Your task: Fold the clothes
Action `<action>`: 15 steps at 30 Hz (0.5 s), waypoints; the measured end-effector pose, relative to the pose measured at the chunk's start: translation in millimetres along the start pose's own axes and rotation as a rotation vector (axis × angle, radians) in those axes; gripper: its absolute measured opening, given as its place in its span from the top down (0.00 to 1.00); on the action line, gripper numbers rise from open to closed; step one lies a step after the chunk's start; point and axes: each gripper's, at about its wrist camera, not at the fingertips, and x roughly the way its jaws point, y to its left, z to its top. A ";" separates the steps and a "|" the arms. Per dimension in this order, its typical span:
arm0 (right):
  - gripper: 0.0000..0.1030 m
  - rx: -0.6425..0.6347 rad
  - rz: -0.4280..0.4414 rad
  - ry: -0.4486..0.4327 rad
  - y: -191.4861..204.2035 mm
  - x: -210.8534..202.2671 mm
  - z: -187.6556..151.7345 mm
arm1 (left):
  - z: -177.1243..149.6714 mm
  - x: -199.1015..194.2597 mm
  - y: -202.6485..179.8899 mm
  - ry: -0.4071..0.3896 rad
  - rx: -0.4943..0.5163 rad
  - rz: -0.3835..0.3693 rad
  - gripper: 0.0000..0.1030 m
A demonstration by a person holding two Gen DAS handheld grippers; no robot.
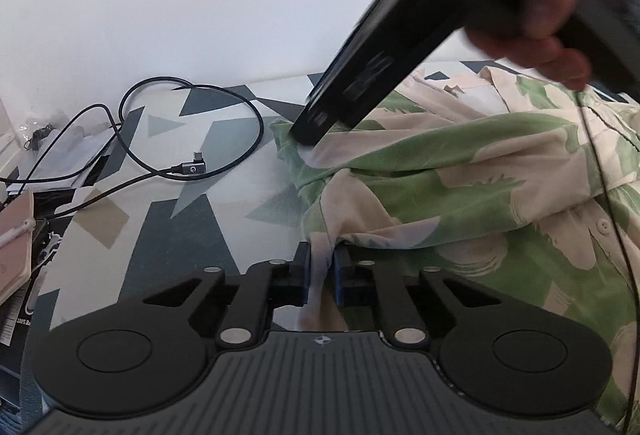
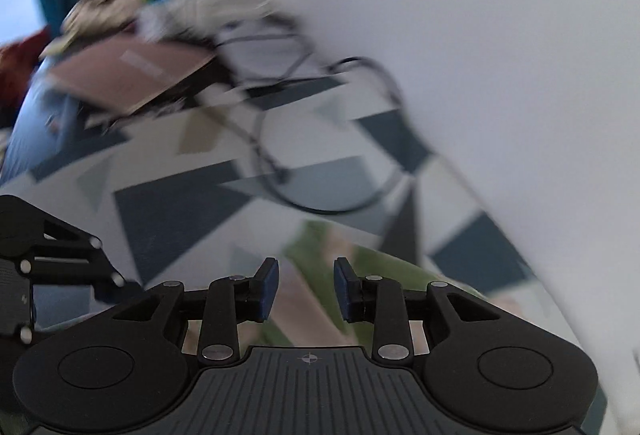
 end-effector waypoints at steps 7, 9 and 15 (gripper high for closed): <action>0.90 -0.056 0.039 0.161 1.2 34.6 18.5 | -2.5 0.1 6.2 0.001 -0.036 -0.021 0.92; 0.95 -0.037 0.049 0.193 -2.0 38.4 19.6 | -2.9 0.5 7.1 0.003 -0.039 -0.026 0.93; 0.98 0.218 0.097 0.153 -43.1 29.2 28.9 | -5.0 3.3 10.9 0.012 -0.055 -0.031 0.94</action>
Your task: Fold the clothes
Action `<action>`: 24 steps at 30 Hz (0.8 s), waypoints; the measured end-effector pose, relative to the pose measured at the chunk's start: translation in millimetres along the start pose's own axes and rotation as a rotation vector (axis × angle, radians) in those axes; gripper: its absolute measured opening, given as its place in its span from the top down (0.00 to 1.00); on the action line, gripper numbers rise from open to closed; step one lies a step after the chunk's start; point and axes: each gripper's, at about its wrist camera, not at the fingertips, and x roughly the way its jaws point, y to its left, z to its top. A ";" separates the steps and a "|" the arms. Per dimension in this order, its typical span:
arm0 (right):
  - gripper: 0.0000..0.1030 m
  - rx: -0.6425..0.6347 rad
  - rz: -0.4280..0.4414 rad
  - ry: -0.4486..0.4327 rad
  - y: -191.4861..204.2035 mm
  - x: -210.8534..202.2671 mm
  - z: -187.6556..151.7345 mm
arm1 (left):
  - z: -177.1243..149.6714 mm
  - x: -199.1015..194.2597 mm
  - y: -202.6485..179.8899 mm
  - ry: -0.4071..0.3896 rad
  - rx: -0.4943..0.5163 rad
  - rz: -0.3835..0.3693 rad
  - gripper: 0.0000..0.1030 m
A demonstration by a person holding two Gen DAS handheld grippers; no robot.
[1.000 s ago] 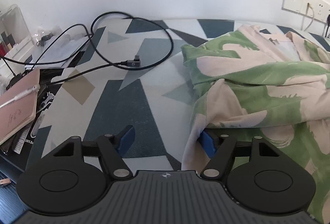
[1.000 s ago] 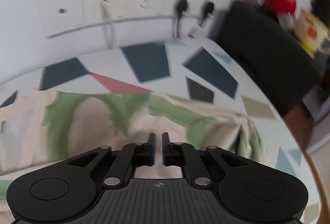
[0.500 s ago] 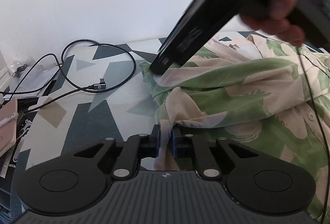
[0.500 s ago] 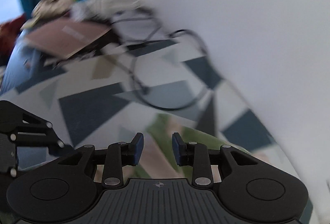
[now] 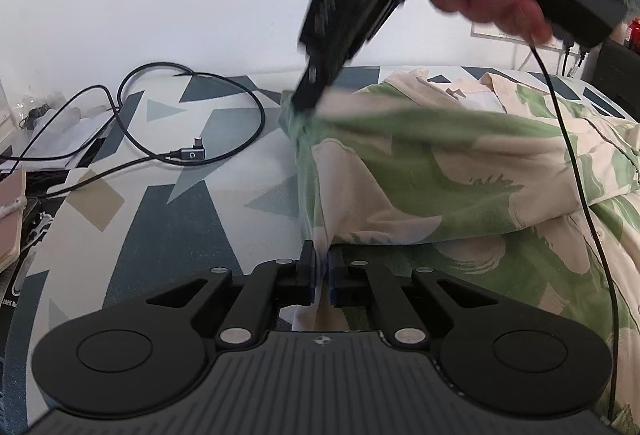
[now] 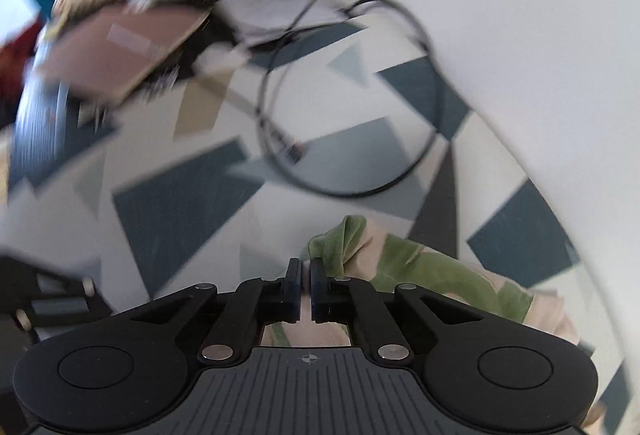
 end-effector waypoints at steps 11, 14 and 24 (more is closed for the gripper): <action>1.00 0.336 -0.154 -0.150 -76.6 -14.2 3.2 | -3.9 -0.2 -0.3 0.012 0.002 -0.001 0.95; 1.00 0.267 -0.213 -0.155 -68.6 -12.4 11.7 | -6.0 0.1 -1.2 0.018 0.007 0.001 0.95; 0.63 0.244 -0.159 -0.053 -80.3 -7.4 31.4 | -6.6 -1.4 -5.4 0.022 0.009 0.008 0.95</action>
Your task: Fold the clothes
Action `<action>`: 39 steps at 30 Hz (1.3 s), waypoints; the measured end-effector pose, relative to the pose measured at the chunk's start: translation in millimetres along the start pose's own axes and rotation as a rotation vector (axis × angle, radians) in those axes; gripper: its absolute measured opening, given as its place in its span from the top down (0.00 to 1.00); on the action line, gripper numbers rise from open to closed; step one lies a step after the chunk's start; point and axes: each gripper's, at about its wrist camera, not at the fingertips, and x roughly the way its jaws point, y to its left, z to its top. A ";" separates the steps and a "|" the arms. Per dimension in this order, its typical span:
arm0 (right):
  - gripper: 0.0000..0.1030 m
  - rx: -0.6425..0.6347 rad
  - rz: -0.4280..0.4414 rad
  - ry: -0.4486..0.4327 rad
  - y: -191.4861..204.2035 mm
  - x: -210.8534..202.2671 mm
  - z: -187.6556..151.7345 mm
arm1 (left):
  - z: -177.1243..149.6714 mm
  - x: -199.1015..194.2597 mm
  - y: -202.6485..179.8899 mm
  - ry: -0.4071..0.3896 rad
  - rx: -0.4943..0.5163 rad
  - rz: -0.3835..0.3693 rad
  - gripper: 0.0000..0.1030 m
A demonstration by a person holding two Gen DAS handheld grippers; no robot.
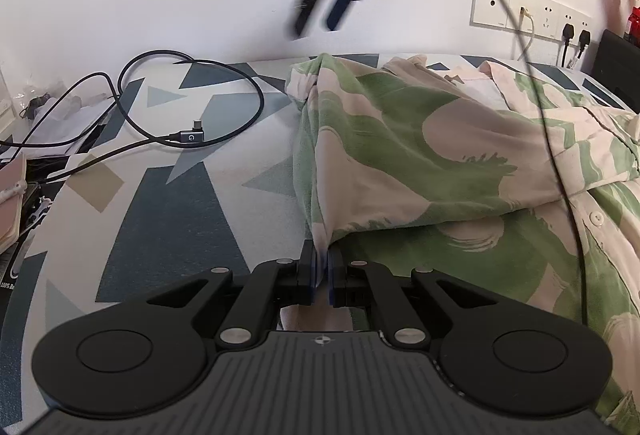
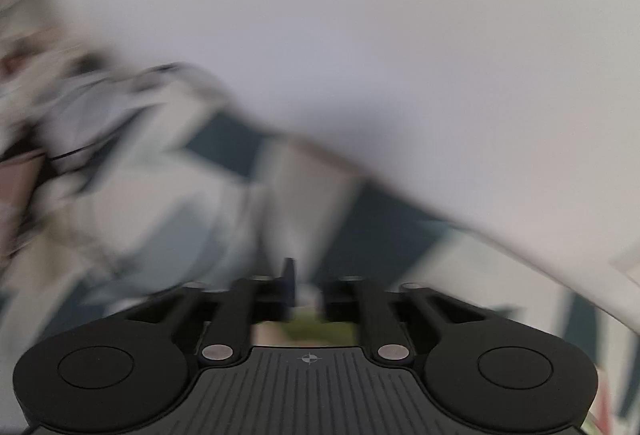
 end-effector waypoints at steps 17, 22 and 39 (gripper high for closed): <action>0.96 0.121 0.007 0.190 21.2 49.8 41.5 | -1.1 0.5 -0.7 -0.008 -0.003 -0.001 0.95; 0.99 0.376 -0.022 -0.104 -19.9 21.1 50.8 | 2.2 0.9 9.4 0.010 -0.063 -0.001 0.95; 0.93 0.044 0.105 0.099 25.1 45.7 10.2 | -1.7 -5.7 26.7 0.045 -0.136 0.051 0.87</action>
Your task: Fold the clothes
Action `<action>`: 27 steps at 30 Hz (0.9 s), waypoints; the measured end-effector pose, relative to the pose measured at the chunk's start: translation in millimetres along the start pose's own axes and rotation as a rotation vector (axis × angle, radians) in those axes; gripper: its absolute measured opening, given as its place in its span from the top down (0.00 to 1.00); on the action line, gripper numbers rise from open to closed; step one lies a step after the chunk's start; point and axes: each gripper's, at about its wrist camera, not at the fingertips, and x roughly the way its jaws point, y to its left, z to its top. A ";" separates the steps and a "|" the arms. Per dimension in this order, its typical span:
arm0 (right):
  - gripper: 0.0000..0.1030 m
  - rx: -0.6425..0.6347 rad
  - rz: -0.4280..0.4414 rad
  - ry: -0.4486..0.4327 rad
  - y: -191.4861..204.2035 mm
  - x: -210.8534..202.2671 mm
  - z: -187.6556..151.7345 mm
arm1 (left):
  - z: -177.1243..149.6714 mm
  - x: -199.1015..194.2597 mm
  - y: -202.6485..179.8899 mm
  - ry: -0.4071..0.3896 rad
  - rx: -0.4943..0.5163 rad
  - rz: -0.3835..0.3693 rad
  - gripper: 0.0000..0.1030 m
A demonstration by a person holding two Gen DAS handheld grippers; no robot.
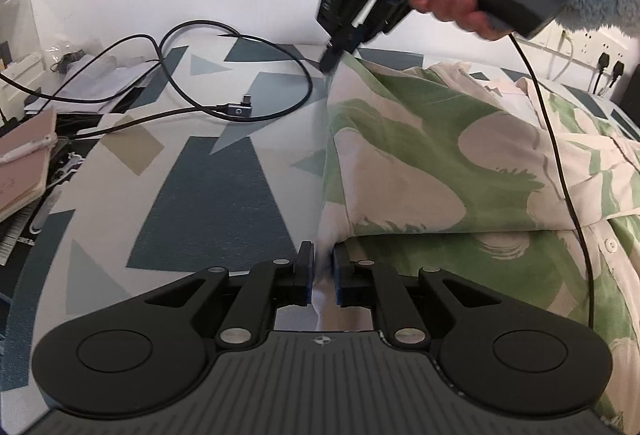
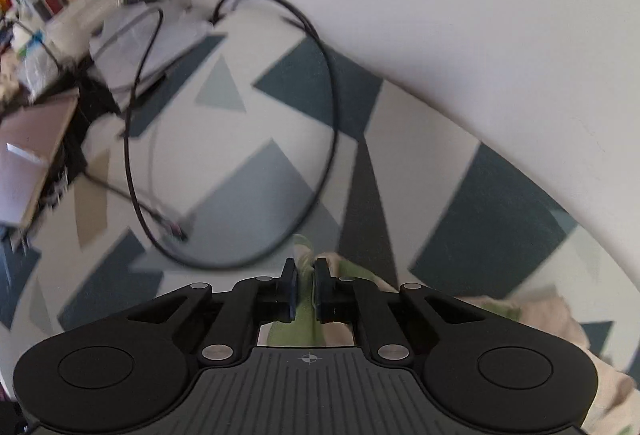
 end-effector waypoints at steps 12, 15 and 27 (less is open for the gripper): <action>0.58 0.500 -0.091 -0.497 -108.7 -118.9 -78.3 | 5.9 -2.9 -13.7 -0.007 0.171 0.062 0.74; 0.52 0.603 -0.147 -0.564 -144.5 -159.7 -140.0 | 8.8 1.0 -11.7 0.008 0.189 0.060 0.70; 0.46 0.937 -0.445 -0.647 -213.3 -292.8 -409.4 | 18.2 9.6 -13.1 0.049 0.184 0.077 0.62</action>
